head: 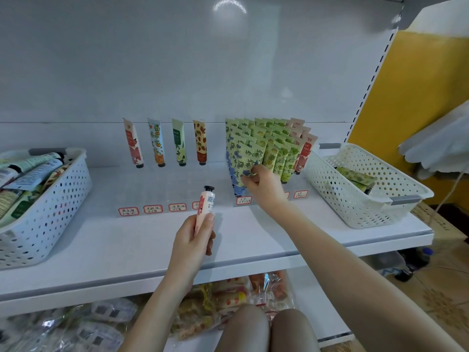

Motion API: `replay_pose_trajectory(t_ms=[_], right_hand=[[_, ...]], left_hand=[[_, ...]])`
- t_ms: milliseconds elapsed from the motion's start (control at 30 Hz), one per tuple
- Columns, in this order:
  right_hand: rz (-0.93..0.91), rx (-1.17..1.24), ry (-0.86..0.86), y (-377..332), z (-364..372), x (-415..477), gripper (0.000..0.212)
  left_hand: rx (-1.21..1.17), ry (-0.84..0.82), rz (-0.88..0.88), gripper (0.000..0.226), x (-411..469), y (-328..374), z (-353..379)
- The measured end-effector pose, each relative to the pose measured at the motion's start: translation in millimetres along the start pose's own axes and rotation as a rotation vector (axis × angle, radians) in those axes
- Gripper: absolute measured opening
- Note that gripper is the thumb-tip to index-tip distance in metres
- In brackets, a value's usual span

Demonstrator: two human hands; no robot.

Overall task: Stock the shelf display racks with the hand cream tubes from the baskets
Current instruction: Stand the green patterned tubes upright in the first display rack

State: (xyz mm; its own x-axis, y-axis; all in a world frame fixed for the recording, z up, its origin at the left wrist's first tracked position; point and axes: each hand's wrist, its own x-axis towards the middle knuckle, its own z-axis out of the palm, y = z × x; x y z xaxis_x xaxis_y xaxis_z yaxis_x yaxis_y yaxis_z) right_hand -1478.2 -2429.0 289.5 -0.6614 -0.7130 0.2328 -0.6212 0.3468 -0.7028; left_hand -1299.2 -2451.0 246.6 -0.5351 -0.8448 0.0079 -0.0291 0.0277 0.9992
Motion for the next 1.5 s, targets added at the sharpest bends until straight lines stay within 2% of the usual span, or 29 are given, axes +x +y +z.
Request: replay_pose_trajectory(t_ms=[1500], right_hand=[[-0.031,-0.032,0.058,-3,9,1,0.027]], left_hand=[[-0.013,0.013,0.003,0.024,-2,0,-5]])
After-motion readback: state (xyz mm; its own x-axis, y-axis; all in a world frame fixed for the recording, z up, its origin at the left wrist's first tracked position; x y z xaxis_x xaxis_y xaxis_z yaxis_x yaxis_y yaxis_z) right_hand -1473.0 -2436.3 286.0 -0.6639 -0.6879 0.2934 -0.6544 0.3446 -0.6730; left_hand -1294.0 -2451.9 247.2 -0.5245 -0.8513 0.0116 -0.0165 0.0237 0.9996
